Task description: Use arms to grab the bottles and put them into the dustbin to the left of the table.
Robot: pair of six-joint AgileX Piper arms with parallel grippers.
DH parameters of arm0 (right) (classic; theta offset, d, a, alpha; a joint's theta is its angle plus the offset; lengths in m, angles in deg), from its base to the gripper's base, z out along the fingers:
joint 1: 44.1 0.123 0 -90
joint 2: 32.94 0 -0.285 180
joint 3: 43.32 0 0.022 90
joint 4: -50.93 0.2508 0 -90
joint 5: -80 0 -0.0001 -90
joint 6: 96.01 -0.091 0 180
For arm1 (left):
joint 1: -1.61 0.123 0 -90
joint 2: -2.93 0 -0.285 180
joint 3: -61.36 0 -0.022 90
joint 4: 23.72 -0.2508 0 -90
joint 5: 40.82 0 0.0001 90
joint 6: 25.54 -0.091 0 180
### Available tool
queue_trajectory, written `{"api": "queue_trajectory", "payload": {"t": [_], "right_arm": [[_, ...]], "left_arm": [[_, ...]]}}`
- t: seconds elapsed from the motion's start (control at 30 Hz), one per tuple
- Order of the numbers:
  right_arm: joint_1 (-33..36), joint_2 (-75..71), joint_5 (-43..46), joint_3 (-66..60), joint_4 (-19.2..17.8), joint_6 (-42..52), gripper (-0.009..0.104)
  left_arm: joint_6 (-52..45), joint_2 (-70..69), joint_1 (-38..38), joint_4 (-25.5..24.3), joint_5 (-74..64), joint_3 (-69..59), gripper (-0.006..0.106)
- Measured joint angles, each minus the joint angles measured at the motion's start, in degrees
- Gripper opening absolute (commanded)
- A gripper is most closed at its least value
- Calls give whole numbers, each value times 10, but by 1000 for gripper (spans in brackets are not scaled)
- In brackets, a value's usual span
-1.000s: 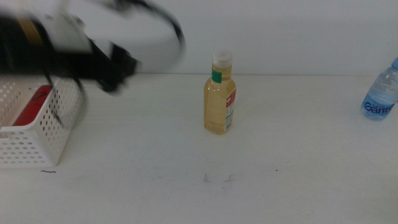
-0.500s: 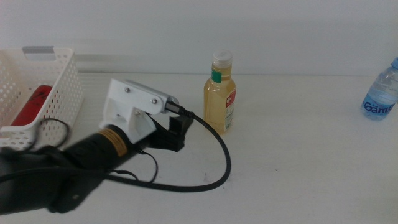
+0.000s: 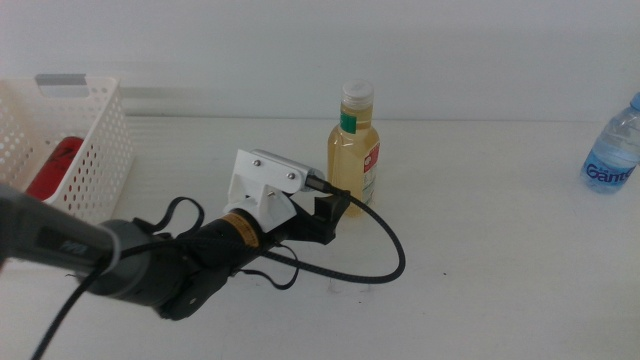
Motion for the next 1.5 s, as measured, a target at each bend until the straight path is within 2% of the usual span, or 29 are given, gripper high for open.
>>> {"api": "queue_trajectory", "payload": {"t": [0.83, 1.5], "right_arm": [[0, 0, 0, 0, 0, 0, 86], [0, 0, 0, 0, 0, 0, 86]], "left_arm": [[41, 115, -1, -31, 8, 133, 94], [58, 195, -1, -33, 7, 242, 94]]}}
